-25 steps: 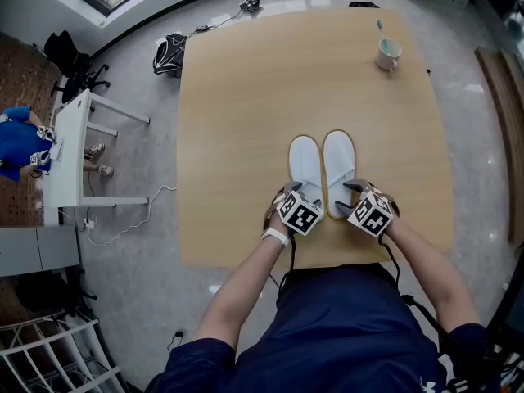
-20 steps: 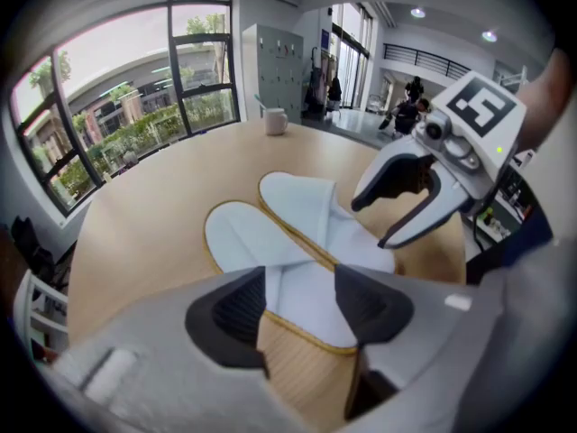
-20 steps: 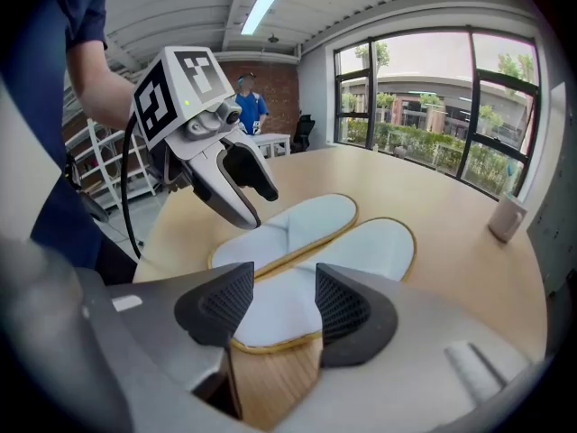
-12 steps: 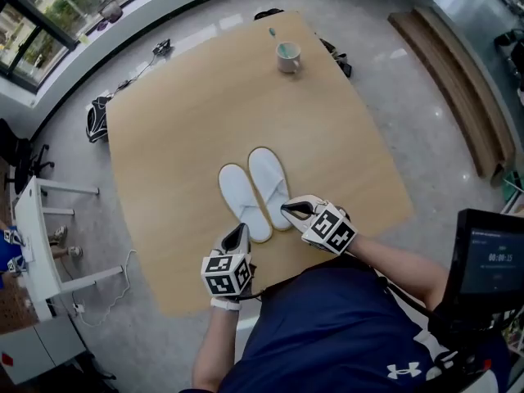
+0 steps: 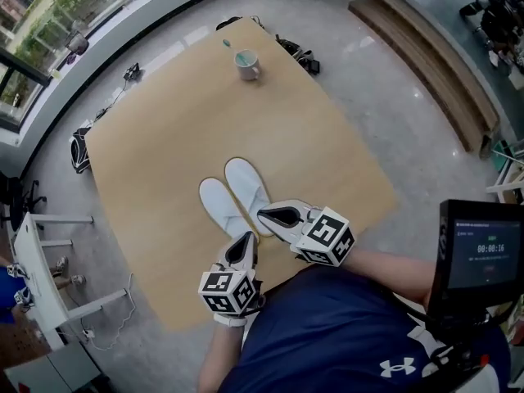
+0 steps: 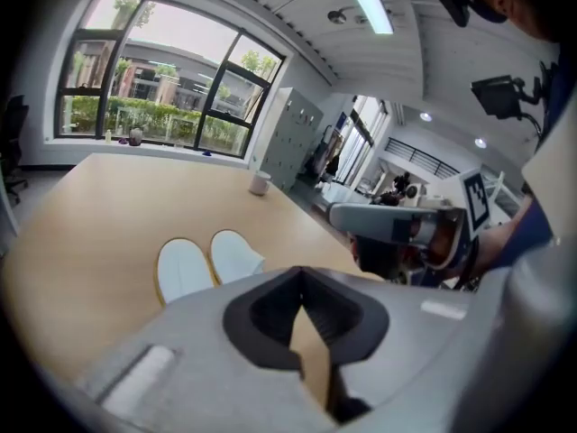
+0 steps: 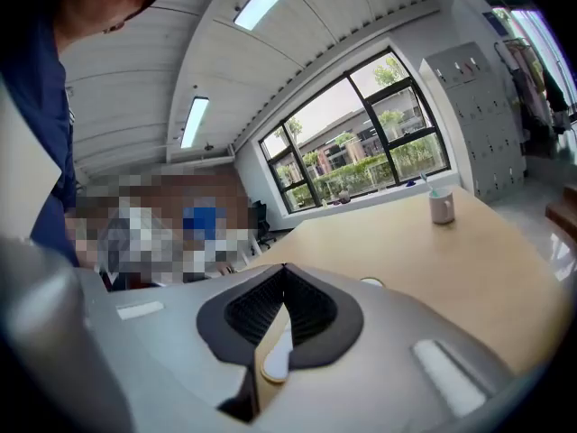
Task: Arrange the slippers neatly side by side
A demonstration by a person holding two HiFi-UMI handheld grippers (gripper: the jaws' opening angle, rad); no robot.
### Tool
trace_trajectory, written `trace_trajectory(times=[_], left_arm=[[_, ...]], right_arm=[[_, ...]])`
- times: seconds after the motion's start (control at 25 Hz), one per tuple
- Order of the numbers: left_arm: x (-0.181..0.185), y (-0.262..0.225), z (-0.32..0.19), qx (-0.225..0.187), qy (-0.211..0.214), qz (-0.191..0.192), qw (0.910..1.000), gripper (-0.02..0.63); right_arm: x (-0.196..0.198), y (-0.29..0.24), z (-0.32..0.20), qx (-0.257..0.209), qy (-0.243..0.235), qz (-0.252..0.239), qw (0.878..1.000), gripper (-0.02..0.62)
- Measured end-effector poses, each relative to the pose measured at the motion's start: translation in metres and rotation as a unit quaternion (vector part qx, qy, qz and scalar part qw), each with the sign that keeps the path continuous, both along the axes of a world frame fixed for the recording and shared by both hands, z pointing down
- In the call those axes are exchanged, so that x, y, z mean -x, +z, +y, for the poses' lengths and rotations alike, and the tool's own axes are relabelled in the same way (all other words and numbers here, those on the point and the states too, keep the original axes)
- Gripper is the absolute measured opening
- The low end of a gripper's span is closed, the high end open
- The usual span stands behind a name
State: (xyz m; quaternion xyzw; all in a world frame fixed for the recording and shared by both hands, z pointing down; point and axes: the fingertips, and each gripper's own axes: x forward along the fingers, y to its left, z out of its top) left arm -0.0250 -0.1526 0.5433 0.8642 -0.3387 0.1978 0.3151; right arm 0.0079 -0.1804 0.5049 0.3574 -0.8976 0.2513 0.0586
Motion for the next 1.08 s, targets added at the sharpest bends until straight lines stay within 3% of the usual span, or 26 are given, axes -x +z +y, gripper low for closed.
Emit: trace_trajectory(times=[0.16, 0.28, 0.52, 0.76, 1.08], left_arm=[[-0.021, -0.024, 0.005, -0.013, 0.014, 0.010, 0.9998, 0.005], [-0.018, -0.013, 0.002, -0.013, 0.014, 0.012, 0.9997, 0.005], [0.004, 0.015, -0.001, 0.003, -0.006, 0.004, 1.0000, 0.005], [0.014, 0.021, -0.006, 0.009, -0.026, 0.036, 0.9990, 0.005], [0.025, 0.025, -0.011, 0.015, -0.035, 0.025, 0.9990, 0.005]], right_arm=[[-0.022, -0.028, 0.007, -0.024, 0.018, 0.004, 1.000, 0.011], [-0.028, -0.022, 0.001, -0.036, 0.034, 0.012, 0.999, 0.011], [-0.020, -0.002, -0.010, -0.032, 0.034, 0.022, 0.999, 0.011], [-0.006, 0.007, -0.020, -0.028, 0.020, 0.031, 0.999, 0.011], [0.005, 0.008, -0.023, -0.027, 0.010, 0.034, 0.999, 0.011]])
